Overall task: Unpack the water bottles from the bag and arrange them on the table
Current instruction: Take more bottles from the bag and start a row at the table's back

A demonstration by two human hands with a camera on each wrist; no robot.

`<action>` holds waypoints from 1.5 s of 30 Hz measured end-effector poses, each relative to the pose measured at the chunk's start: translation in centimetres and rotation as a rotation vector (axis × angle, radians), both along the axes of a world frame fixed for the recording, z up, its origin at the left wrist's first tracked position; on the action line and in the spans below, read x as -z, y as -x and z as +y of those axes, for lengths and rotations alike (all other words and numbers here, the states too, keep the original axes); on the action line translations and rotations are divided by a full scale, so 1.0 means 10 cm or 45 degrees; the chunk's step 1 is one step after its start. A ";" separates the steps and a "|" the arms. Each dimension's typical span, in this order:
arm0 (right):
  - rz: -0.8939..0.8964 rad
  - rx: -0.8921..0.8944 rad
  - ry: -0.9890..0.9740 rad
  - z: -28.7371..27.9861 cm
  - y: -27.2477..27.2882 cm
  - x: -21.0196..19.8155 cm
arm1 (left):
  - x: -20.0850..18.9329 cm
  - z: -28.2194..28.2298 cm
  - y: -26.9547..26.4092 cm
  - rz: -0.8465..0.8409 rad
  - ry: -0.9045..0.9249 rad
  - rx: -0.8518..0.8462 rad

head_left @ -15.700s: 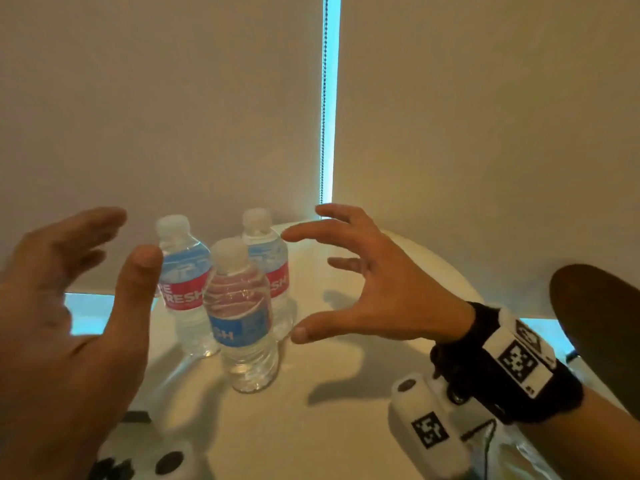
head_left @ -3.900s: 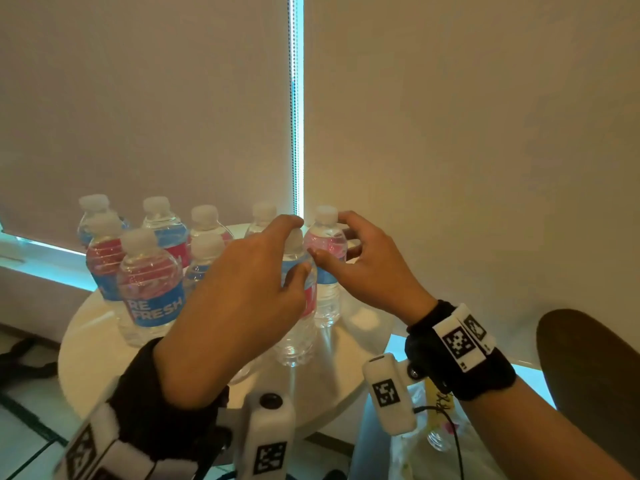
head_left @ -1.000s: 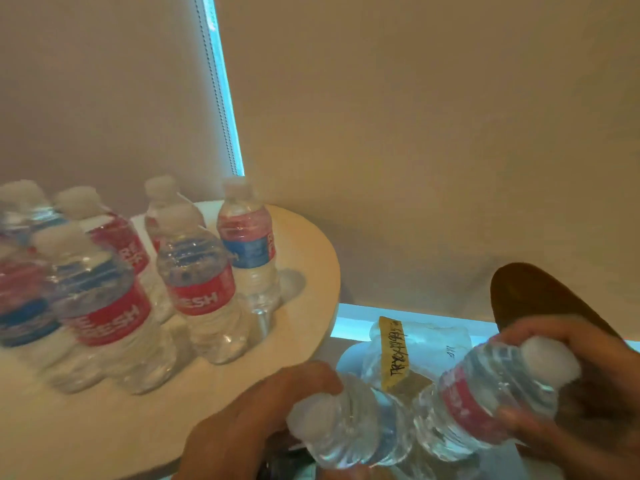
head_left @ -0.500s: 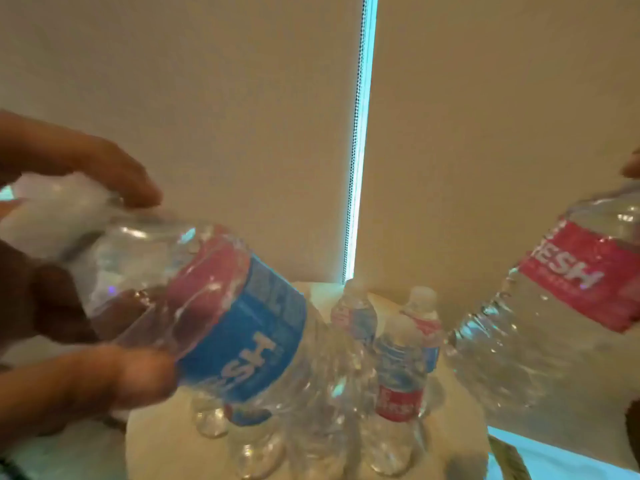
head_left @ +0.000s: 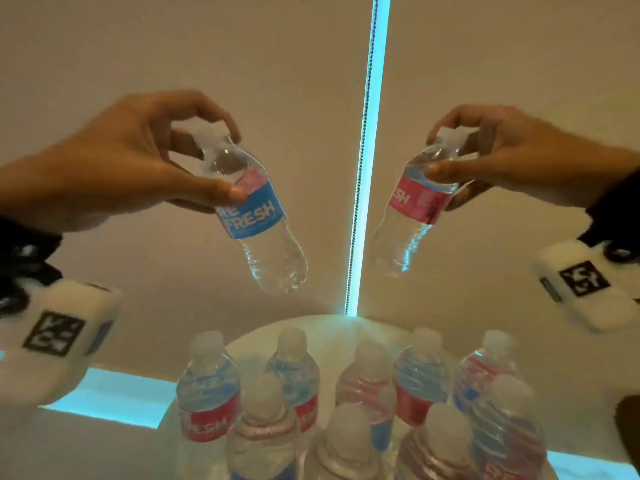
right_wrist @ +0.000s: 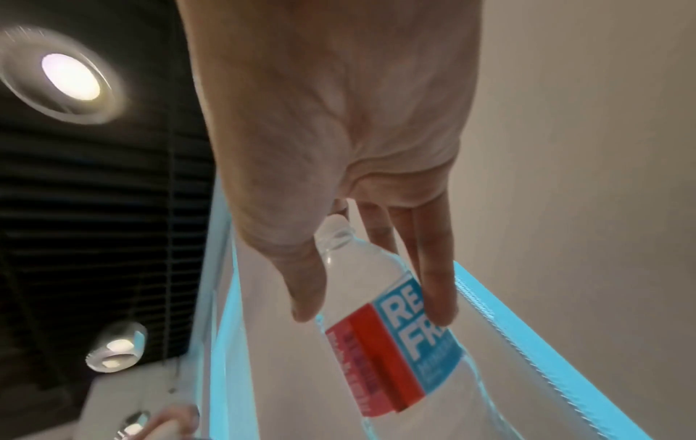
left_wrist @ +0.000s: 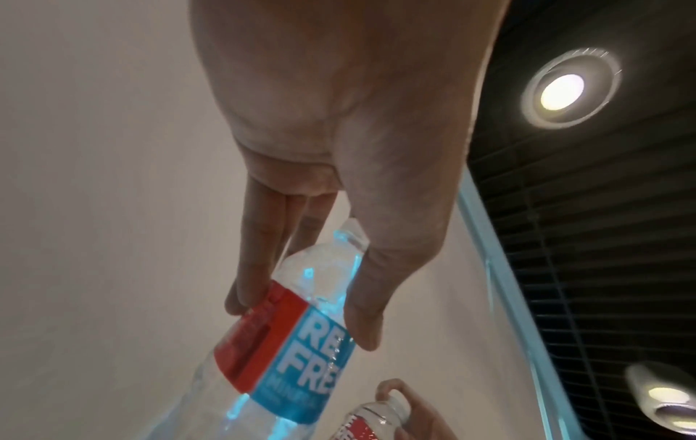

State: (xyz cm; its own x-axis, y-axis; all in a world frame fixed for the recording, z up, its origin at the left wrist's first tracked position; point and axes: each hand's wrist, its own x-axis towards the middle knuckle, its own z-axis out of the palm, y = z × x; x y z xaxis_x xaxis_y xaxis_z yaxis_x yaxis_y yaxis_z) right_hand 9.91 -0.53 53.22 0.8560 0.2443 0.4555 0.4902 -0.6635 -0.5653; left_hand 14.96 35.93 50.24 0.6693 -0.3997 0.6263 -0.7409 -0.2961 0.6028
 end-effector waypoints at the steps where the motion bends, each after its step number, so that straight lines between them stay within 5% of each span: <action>1: 0.042 0.023 0.017 0.05 -0.12 0.03 | 0.04 -0.04 -0.05 0.094 -0.036 0.030; 6: 0.232 0.066 0.107 0.11 -0.78 0.31 | 0.33 -0.19 -0.60 0.327 -0.172 -0.024; 19: 0.557 -0.057 0.295 0.26 -1.90 1.17 | 1.15 -0.76 -1.64 0.513 -0.400 0.005; 45: 0.572 0.025 0.387 0.26 -2.29 1.48 | 1.39 -1.12 -2.14 0.591 -0.446 0.061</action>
